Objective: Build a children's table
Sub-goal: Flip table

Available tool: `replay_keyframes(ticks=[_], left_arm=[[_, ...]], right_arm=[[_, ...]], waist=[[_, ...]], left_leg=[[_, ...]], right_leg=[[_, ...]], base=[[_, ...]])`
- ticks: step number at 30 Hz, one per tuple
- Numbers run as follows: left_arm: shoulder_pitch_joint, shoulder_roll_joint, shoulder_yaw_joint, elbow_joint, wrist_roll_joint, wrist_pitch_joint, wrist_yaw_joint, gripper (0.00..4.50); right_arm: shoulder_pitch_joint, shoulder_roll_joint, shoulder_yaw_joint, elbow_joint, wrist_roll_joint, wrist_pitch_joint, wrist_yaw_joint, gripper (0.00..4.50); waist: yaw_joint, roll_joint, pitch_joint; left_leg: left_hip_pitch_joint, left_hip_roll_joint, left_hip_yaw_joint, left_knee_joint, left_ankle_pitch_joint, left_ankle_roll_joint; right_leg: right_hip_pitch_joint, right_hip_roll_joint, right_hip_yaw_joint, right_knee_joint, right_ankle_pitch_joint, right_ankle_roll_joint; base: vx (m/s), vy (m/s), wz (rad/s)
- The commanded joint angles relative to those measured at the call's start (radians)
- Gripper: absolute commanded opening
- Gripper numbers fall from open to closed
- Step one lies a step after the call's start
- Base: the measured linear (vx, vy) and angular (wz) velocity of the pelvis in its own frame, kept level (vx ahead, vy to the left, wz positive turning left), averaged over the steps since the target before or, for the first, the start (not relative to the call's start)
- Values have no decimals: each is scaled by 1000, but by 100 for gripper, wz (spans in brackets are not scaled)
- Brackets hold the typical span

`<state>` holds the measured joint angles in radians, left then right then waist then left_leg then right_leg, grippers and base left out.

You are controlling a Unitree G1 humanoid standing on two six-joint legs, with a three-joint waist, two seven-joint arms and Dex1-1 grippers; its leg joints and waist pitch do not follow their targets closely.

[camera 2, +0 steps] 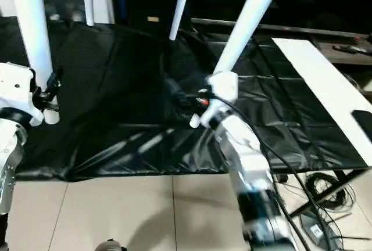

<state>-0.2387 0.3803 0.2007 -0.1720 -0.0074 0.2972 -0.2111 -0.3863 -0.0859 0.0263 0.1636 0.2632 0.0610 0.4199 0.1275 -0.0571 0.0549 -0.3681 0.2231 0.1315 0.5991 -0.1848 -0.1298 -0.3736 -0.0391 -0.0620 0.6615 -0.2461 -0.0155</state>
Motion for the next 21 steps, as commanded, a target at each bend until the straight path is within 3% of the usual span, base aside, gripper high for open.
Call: replay_keyframes(ticks=[1,2,4,5,6,8,9,10,11,12,13,17,20,21], left_arm=[[15,-1,-24,33,11,-2,-16,159],[20,0,-22,41,12,-6,-16,159],[23,1,-21,43,12,-6,-16,159],[41,3,-16,40,14,-6,-15,159],[57,6,-11,38,15,-8,-15,159],[66,8,-9,35,16,-8,-15,159],[72,12,-6,34,15,-9,-15,159],[79,17,-2,34,12,-13,-15,159],[80,18,-1,34,12,-13,-15,159],[84,20,2,36,10,-16,-16,159],[89,26,8,45,11,-23,-17,159],[106,52,25,84,9,-55,-25,159],[111,68,25,103,6,-71,-29,159],[110,79,25,116,7,-77,-33,159]], right_arm=[[30,0,-29,-25,-27,-43,-34,439],[50,7,-44,-36,-38,-58,-70,444],[62,12,-54,-46,-44,-61,-96,448],[73,23,-98,-46,-51,-81,-167,450],[73,27,-121,-42,-49,-94,-192,450],[72,27,-126,-43,-50,-104,-196,450],[75,24,-123,-53,-57,-109,-196,450],[80,23,-122,-64,-64,-115,-201,450],[80,23,-123,-66,-65,-117,-202,450],[81,25,-127,-68,-66,-125,-210,450],[79,30,-142,-64,-77,-150,-240,450],[90,38,-154,-69,-92,-215,-264,450],[97,38,-150,-59,-92,-195,-282,450],[78,24,-140,-22,-80,-180,-248,450]], waist=[[-14,31,-58],[-18,25,-59],[-23,27,-61],[-28,14,-62],[-28,20,-62],[-34,19,-60],[-37,14,-59],[-39,16,-59],[-41,10,-59],[-43,12,-58],[-47,6,-59],[-49,3,-60],[-54,6,-59],[-55,19,-59]], left_leg=[[12,6,12,-83,-223,-40],[10,7,14,-82,-203,-38],[9,6,14,-82,-167,-40],[8,7,16,-81,-148,-36],[10,7,16,-81,-144,-36],[13,8,19,-82,-161,-35],[14,9,19,-83,-172,-34],[14,9,19,-85,-181,-35],[13,10,19,-85,-182,-35],[14,9,20,-85,-183,-37],[14,8,20,-84,-179,-36],[14,5,23,-83,-168,-33],[17,6,22,-84,-179,-31],[19,5,20,-84,-196,-32]], right_leg=[[31,-76,57,-95,-64,-110],[31,-77,57,-96,-52,-110],[34,-74,57,-90,-6,-109],[35,-73,56,-88,19,-108],[35,-74,55,-85,28,-110],[31,-71,56,-87,26,-106],[32,-71,55,-89,17,-102],[32,-72,55,-89,8,-100],[33,-72,56,-90,7,-98],[32,-72,57,-90,4,-94],[34,-70,57,-90,10,-90],[33,-70,59,-89,30,-82],[32,-68,60,-90,30,-85],[30,-68,59,-89,20,-89]], base=[[0,0,0],[0,0,0],[0,0,0],[0,0,0],[0,0,0],[0,0,0],[0,0,0],[0,0,0],[0,0,0],[0,0,0],[0,0,0],[0,0,0],[0,0,0],[0,0,0]])
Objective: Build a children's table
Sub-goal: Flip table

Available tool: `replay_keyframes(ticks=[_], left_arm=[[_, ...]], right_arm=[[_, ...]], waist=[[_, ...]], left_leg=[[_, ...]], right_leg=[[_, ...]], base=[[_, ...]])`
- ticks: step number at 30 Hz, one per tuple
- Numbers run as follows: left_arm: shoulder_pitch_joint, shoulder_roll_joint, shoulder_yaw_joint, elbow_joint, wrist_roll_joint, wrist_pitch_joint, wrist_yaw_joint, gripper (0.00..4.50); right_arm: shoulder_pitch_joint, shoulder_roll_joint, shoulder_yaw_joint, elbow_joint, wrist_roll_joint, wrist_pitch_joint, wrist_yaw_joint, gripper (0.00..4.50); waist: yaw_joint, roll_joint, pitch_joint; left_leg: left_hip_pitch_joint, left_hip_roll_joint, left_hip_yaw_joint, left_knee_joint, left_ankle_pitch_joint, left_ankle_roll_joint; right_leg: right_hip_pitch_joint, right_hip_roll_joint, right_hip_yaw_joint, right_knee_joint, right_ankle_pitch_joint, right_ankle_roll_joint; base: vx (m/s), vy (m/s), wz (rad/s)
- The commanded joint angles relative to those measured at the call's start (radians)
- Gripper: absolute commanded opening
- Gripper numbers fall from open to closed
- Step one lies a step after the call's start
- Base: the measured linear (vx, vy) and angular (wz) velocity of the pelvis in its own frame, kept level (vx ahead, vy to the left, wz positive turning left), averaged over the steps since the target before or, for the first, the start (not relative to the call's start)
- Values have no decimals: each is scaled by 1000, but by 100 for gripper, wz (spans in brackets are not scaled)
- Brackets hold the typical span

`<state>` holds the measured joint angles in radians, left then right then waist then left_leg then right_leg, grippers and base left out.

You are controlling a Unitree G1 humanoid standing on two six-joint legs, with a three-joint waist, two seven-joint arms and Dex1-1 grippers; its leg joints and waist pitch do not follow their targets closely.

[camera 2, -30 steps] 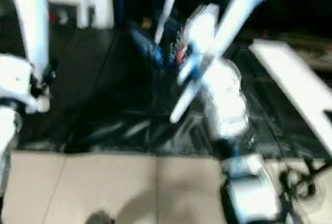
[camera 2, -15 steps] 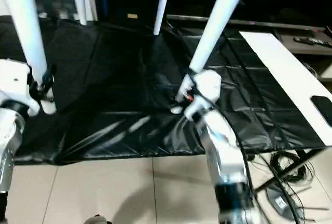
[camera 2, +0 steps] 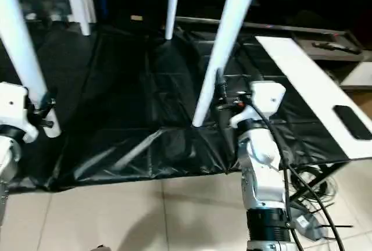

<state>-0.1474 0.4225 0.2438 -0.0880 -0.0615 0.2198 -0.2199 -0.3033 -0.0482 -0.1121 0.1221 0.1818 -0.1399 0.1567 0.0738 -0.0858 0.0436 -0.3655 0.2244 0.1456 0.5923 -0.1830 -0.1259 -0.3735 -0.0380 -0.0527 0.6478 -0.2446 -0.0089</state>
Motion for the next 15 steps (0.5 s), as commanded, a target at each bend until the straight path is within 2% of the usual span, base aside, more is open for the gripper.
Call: replay_keyframes(ticks=[1,2,3,5,6,8,9,10,12,13,14,15], left_arm=[[17,44,-14,46,61,-6,-27,159],[16,46,-12,50,61,-7,-27,159],[14,53,-6,66,61,-12,-30,159],[18,62,5,78,59,-12,-30,159],[22,67,12,84,55,-11,-32,159],[35,77,23,92,47,-16,-36,159],[41,78,32,93,36,-14,-40,159],[51,78,41,94,12,-17,-57,159],[65,78,50,90,-10,-21,-75,159],[76,77,59,90,-33,-31,-91,159],[80,77,63,91,-42,-35,-96,194],[95,78,73,87,-52,-41,-105,194]], right_arm=[[-32,-31,5,70,1,10,47,450],[-43,-35,4,88,11,13,64,450],[-87,-49,3,159,51,40,137,450],[-140,-74,6,246,49,29,191,450],[-165,-83,6,282,59,46,223,450],[-205,-98,5,341,59,37,265,450],[-219,-102,5,359,74,58,295,450],[-229,-109,11,373,78,62,324,450],[-236,-116,19,384,80,65,353,450],[-240,-119,24,392,95,82,390,450],[-243,-120,25,396,105,94,409,450],[-237,-124,44,393,114,111,464,450]], waist=[[-5,42,-47],[-8,41,-48],[-13,47,-47],[-17,39,-47],[-15,40,-46],[-18,31,-47],[-17,35,-48],[-18,31,-49],[-16,33,-50],[-16,29,-51],[-17,30,-51],[-16,33,-51]], left_leg=[[16,4,7,-79,-210,-36],[16,4,7,-78,-225,-35],[16,3,6,-78,-252,-31],[13,4,7,-77,-259,-25],[12,5,7,-77,-249,-22],[10,5,8,-76,-239,-16],[9,6,8,-75,-218,-13],[9,7,9,-74,-208,-9],[8,8,9,-73,-181,-3],[10,7,10,-71,-173,1],[8,6,9,-71,-164,5],[11,7,11,-71,-166,12]], right_leg=[[30,-67,50,-79,7,-96],[30,-68,50,-79,-8,-105],[30,-69,50,-79,-28,-120],[30,-70,50,-82,-53,-135],[31,-72,51,-83,-62,-141],[32,-73,50,-83,-68,-153],[33,-74,51,-80,-49,-160],[34,-73,50,-79,-34,-164],[35,-74,50,-76,-1,-175],[35,-73,50,-75,15,-179],[37,-72,50,-72,29,-183],[35,-72,50,-73,42,-191]], base=[[0,0,0],[0,0,0],[0,0,0],[0,0,0],[0,0,0],[0,0,0],[0,0,0],[0,0,0],[0,0,0],[0,0,0],[0,0,0],[0,0,0]])
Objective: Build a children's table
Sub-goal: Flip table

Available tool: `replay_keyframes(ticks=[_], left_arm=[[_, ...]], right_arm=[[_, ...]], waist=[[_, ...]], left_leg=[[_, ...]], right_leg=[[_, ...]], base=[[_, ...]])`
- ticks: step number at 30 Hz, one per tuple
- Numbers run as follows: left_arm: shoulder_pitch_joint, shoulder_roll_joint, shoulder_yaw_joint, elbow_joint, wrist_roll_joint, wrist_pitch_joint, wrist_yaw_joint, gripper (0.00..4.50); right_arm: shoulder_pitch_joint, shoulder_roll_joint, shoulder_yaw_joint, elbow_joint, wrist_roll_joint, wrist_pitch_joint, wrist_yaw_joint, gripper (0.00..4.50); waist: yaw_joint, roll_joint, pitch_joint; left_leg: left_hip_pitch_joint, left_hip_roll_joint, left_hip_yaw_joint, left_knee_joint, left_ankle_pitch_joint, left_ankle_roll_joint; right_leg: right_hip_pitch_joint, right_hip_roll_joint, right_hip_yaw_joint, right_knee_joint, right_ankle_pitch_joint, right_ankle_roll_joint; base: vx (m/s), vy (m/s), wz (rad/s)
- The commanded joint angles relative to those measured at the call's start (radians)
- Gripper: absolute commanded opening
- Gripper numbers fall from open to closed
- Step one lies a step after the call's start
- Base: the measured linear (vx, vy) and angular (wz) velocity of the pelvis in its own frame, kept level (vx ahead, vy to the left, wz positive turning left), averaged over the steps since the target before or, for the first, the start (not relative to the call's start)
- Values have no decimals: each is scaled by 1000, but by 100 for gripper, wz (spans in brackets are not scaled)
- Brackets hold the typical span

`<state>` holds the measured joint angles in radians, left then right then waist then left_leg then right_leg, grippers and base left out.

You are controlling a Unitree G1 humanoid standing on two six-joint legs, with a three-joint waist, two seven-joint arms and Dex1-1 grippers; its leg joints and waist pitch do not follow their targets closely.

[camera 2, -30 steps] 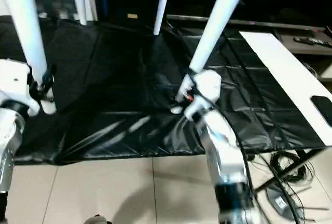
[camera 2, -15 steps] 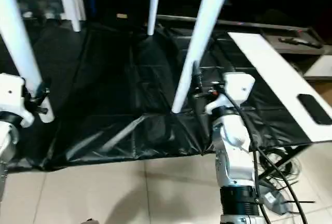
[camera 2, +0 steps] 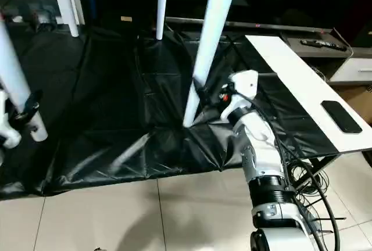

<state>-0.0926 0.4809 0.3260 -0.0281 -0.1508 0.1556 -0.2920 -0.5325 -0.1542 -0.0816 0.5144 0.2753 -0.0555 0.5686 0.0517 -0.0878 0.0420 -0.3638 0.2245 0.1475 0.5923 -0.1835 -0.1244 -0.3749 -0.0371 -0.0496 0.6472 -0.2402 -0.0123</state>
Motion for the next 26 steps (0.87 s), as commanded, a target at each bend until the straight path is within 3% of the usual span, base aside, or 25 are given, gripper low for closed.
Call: replay_keyframes(ticks=[1,4,5,7,8,12,15,16,17,18,19,21,22,24,26], left_arm=[[56,23,0,21,37,18,-33,215],[87,31,17,4,40,13,-27,243],[101,34,25,-3,45,8,-19,253],[128,29,55,-33,34,-1,-5,253],[136,17,70,-53,13,3,-5,253],[197,-36,87,-154,-85,14,-35,253],[244,-75,86,-219,-138,8,-45,253],[310,-134,63,-316,-167,-23,-26,253],[335,-159,51,-354,-176,-31,-15,253],[352,-171,38,-373,-162,-40,-3,253],[369,-180,15,-384,-147,-25,8,253],[385,-194,-13,-386,-101,-16,37,253],[396,-213,-25,-399,-89,5,53,253],[404,-224,-29,-411,-83,15,63,253],[410,-231,-32,-417,-80,18,70,253]], right_arm=[[-5,-24,37,6,27,34,117,450],[-2,-34,73,25,20,20,200,450],[-5,-34,76,39,13,5,207,450],[-20,-24,47,82,5,-32,167,450],[-24,-22,32,93,4,-44,147,450],[2,-30,1,62,15,-61,117,450],[41,-35,-9,2,29,-55,111,450],[126,-40,-25,-113,48,-31,100,450],[162,-41,-33,-160,55,-21,92,450],[188,-39,-38,-190,59,-17,85,450],[224,-34,-42,-233,61,-6,66,450],[281,-26,-37,-295,54,8,39,450],[344,-25,-18,-360,29,22,14,450],[386,-24,-6,-402,18,33,3,450],[418,-22,0,-433,15,47,-6,450]], waist=[[6,34,-49],[3,37,-46],[2,34,-47],[9,39,-55],[13,44,-51],[20,40,-47],[26,43,-45],[28,41,-42],[38,38,-42],[42,35,-41],[43,34,-39],[47,31,-35],[45,26,-31],[45,27,-28],[42,25,-28]], left_leg=[[8,7,8,-72,-166,13],[6,12,7,-75,-192,21],[5,11,8,-74,-190,24],[7,11,12,-67,-139,30],[8,11,13,-68,-132,27],[9,13,14,-71,-175,13],[13,13,16,-72,-195,13],[10,15,16,-74,-206,13],[9,20,15,-75,-206,14],[10,21,16,-76,-207,14],[15,17,19,-77,-236,17],[15,16,18,-80,-265,17],[11,16,17,-83,-296,14],[9,14,14,-87,-319,1],[9,12,13,-86,-332,1]], right_leg=[[38,-72,46,-72,37,-188],[36,-73,46,-74,3,-189],[37,-74,47,-75,1,-188],[36,-77,51,-69,60,-206],[32,-74,50,-68,83,-217],[34,-74,50,-69,57,-220],[30,-73,51,-74,21,-202],[29,-72,52,-77,8,-192],[35,-77,54,-80,12,-176],[31,-72,54,-82,23,-164],[23,-66,53,-85,-14,-155],[22,-67,54,-92,-78,-132],[21,-70,55,-98,-158,-109],[17,-72,58,-109,-256,-70],[14,-72,59,-113,-294,-52]], base=[[0,0,0],[0,0,0],[0,0,0],[0,0,0],[0,0,0],[0,0,0],[0,0,0],[0,0,0],[0,0,0],[0,0,0],[0,0,0],[0,0,0],[0,0,0],[0,0,0],[0,0,0]])
